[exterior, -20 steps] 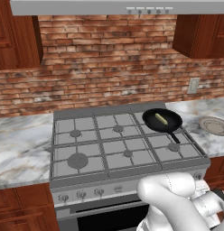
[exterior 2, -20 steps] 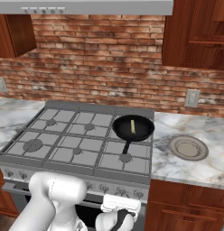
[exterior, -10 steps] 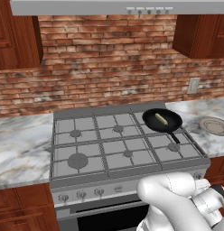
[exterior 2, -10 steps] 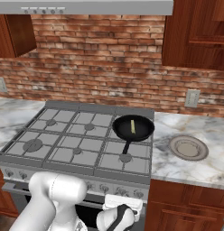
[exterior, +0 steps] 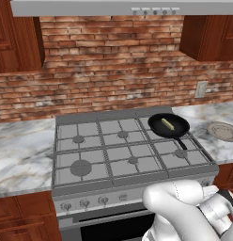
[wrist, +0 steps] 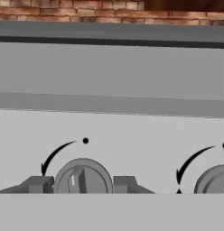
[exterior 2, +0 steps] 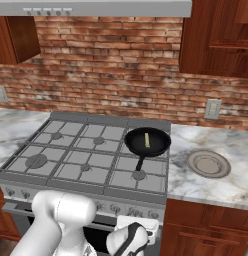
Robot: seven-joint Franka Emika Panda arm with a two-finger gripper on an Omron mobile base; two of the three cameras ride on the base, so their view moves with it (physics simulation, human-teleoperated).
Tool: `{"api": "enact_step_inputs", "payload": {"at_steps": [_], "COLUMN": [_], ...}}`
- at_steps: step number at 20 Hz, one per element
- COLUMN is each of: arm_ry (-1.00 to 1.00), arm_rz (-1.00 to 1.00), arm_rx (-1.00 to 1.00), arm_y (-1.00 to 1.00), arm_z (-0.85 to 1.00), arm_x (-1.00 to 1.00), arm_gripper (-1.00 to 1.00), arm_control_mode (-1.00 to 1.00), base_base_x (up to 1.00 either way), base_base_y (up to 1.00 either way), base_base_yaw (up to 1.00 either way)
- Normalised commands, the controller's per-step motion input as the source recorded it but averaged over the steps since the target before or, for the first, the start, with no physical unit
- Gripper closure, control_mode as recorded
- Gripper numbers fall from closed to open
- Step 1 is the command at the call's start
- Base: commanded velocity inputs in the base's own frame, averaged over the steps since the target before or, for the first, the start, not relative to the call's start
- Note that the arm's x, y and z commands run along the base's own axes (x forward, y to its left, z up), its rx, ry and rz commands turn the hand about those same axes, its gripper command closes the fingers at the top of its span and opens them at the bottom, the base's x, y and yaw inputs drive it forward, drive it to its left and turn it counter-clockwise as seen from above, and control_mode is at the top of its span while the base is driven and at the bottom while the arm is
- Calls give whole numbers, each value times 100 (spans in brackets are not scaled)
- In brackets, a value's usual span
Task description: Pick up the butter stick and place it in the pan. Then turn on the burner for the pan.
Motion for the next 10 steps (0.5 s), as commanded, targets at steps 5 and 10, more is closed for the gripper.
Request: {"api": "enact_step_inputs", "payload": {"at_steps": [5, 10], "arm_ry": [1, 2], "arm_rz": [0, 0], "arm_rx": [-16, -18], "arm_y": [0, 0], "arm_z": [0, 0], "arm_x": [18, 17], "arm_gripper": [100, 100], "arm_control_mode": [-100, -100], "base_base_x": [0, 0], "base_base_y": [0, 0], "base_base_yaw": [0, 0]}}
